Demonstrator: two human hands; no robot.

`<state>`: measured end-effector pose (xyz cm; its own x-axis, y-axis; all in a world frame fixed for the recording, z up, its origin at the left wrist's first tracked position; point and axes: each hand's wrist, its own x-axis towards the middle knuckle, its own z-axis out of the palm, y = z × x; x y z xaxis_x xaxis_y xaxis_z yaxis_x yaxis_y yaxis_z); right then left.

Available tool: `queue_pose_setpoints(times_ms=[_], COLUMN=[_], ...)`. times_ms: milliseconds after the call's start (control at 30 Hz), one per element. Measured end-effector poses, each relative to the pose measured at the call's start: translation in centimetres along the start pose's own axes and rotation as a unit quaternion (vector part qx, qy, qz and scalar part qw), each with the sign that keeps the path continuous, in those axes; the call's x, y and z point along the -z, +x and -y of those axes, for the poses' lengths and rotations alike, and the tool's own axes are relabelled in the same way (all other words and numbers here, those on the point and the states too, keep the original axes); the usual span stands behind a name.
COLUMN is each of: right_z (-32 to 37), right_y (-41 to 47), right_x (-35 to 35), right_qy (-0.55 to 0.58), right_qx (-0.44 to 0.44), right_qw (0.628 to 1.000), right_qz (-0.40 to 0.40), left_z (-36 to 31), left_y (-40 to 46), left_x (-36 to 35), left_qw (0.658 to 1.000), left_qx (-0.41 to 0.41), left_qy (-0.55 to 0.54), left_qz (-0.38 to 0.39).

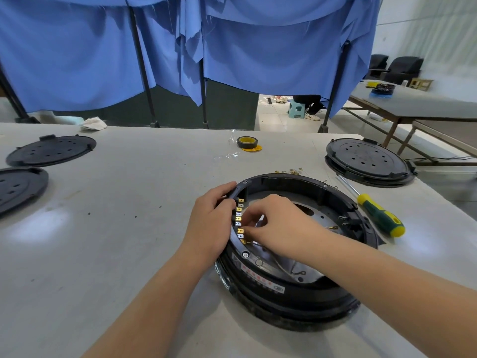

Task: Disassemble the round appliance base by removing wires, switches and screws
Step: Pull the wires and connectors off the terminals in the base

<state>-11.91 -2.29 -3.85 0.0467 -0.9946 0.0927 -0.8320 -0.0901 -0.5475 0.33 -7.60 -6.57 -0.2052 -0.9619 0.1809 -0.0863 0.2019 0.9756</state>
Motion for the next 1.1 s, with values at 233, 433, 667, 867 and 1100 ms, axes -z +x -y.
queue_pose_setpoints(times_ms=[233,433,667,867,1100], right_z=[0.0,-0.3,-0.3,-0.5,-0.4], right_y=[-0.2,-0.4,-0.8,-1.5,-1.2], right_x=[0.0,0.1,0.1,0.4,0.3], right_qy=[-0.008,0.004,0.002,-0.007,-0.032], right_qx=[-0.011,-0.045,-0.004,0.020,0.007], right_qw=[1.000,0.999,0.999,1.000,0.999], right_qz=[-0.009,-0.020,-0.043,0.000,0.036], left_z=[-0.1,-0.2,-0.1,-0.2,-0.2], left_y=[-0.1,-0.1,-0.2,-0.2,-0.1], left_x=[0.0,0.0,0.0,0.0,-0.1], left_qw=[1.000,1.000,1.000,1.000,1.000], left_qx=[0.001,0.003,0.008,0.007,0.006], left_qy=[0.002,0.002,0.002,0.002,0.003], left_qz=[0.003,-0.001,0.001,0.000,-0.004])
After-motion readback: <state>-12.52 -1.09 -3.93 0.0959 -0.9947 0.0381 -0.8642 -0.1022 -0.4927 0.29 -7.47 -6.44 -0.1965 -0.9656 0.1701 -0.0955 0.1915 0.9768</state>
